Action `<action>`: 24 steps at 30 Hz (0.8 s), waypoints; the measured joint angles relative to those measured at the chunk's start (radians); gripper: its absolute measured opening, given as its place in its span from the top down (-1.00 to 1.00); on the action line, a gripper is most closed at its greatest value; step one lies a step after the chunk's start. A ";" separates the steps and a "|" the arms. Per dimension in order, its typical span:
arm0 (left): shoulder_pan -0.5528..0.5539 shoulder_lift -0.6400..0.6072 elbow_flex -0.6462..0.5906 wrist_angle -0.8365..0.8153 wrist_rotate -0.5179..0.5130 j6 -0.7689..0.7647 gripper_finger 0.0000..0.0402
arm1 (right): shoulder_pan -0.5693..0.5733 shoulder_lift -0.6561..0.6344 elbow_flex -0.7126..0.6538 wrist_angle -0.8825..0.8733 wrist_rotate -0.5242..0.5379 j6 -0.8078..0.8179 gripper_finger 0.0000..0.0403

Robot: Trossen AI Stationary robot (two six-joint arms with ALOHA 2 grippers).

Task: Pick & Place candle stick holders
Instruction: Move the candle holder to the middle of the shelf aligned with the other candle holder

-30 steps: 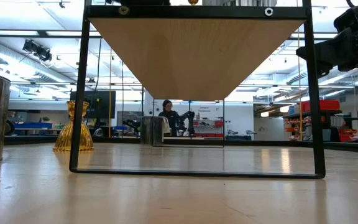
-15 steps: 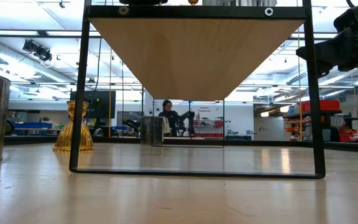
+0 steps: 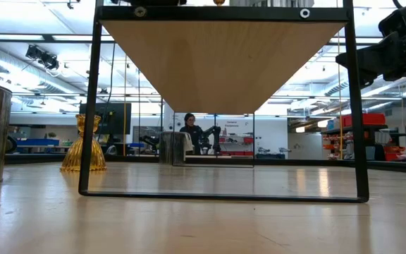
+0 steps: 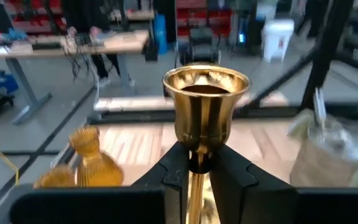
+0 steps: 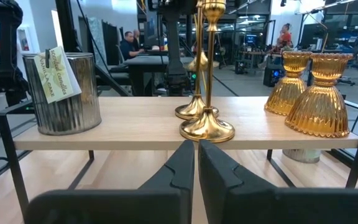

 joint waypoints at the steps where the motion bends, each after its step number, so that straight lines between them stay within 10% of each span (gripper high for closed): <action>1: -0.002 -0.009 -0.009 0.016 0.000 -0.013 0.74 | 0.000 0.000 0.000 0.000 0.000 0.000 0.87; 24: -0.010 -0.071 -0.104 0.051 0.058 0.008 0.74 | 0.000 0.000 0.000 0.000 -0.003 0.000 0.87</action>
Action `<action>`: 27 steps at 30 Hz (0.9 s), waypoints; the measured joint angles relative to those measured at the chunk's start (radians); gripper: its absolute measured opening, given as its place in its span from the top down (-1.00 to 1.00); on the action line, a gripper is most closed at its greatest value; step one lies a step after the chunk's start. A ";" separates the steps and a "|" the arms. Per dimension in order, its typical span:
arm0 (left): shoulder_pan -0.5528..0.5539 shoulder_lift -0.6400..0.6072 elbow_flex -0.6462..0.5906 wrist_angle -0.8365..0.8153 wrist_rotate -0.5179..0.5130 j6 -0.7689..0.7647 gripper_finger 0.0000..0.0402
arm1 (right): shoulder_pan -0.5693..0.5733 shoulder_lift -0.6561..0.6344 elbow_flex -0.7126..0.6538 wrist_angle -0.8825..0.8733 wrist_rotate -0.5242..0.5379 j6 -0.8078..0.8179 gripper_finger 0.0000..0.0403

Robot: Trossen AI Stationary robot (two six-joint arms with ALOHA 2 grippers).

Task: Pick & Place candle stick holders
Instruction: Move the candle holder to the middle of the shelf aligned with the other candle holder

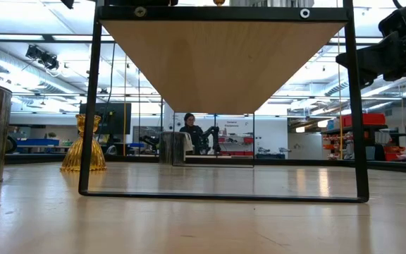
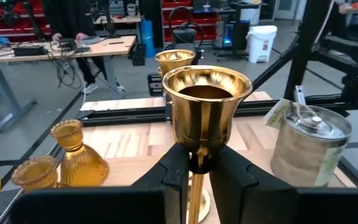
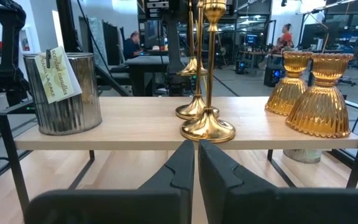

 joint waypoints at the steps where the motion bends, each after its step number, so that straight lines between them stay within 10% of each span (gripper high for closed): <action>1: 0.002 0.000 0.000 0.000 0.012 0.000 0.74 | 0.000 0.000 0.000 0.000 0.000 0.000 0.87; 27: -0.024 0.118 0.000 0.017 0.022 0.003 0.74 | 0.000 0.000 0.000 0.000 0.002 0.000 0.87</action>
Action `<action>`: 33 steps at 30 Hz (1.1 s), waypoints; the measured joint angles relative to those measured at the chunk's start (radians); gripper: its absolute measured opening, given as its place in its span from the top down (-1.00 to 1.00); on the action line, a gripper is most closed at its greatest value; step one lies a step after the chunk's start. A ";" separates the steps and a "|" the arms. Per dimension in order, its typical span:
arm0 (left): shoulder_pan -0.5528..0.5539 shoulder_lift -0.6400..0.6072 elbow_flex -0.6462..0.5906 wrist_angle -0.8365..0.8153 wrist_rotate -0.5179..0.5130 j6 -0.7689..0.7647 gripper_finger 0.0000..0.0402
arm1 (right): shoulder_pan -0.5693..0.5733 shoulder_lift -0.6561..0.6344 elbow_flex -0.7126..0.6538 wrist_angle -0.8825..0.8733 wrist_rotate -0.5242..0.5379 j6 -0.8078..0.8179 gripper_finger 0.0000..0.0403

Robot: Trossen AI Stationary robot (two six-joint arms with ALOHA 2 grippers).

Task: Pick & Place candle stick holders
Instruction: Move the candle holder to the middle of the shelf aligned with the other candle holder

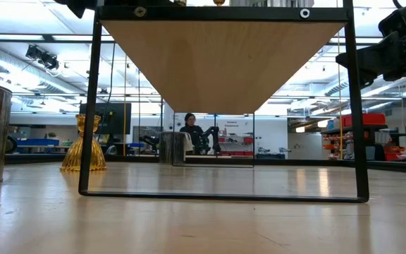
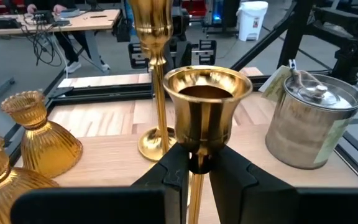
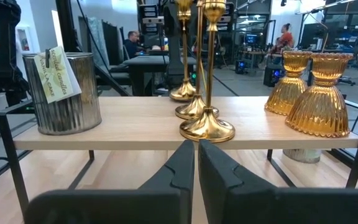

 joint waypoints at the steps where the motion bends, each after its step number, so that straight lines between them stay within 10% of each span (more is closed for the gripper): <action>1: 0.000 0.003 0.000 0.001 0.000 0.000 0.74 | 0.000 0.000 0.000 0.000 0.000 0.000 0.87; 33: 0.002 0.015 0.000 0.044 -0.030 0.023 0.74 | 0.000 0.000 0.000 0.000 0.000 0.000 0.87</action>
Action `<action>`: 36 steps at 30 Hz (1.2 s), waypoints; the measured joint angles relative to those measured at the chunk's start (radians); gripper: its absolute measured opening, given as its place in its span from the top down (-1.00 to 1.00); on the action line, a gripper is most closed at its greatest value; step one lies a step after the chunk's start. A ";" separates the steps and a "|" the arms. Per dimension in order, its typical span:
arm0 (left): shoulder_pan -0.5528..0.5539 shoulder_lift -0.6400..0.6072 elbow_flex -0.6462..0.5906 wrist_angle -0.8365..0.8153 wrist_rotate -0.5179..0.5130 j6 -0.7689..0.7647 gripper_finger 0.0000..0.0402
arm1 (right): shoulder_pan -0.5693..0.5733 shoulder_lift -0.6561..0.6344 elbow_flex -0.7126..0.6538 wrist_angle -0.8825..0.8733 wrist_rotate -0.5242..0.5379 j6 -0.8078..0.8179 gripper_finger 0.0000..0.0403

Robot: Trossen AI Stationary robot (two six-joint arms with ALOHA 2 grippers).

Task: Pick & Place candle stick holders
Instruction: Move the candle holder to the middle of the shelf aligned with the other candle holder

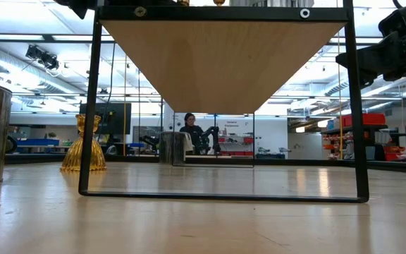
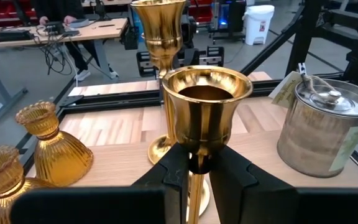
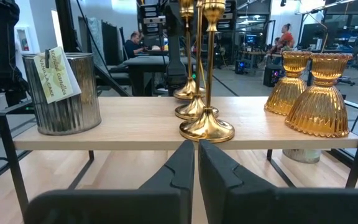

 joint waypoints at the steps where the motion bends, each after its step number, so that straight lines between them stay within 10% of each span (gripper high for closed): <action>1: 0.000 0.000 0.000 0.000 0.000 0.000 0.74 | 0.000 0.000 0.000 0.000 0.000 0.000 0.87; 36: 0.000 0.043 0.001 0.011 -0.014 -0.007 0.74 | 0.000 0.000 0.000 0.000 0.002 0.000 0.87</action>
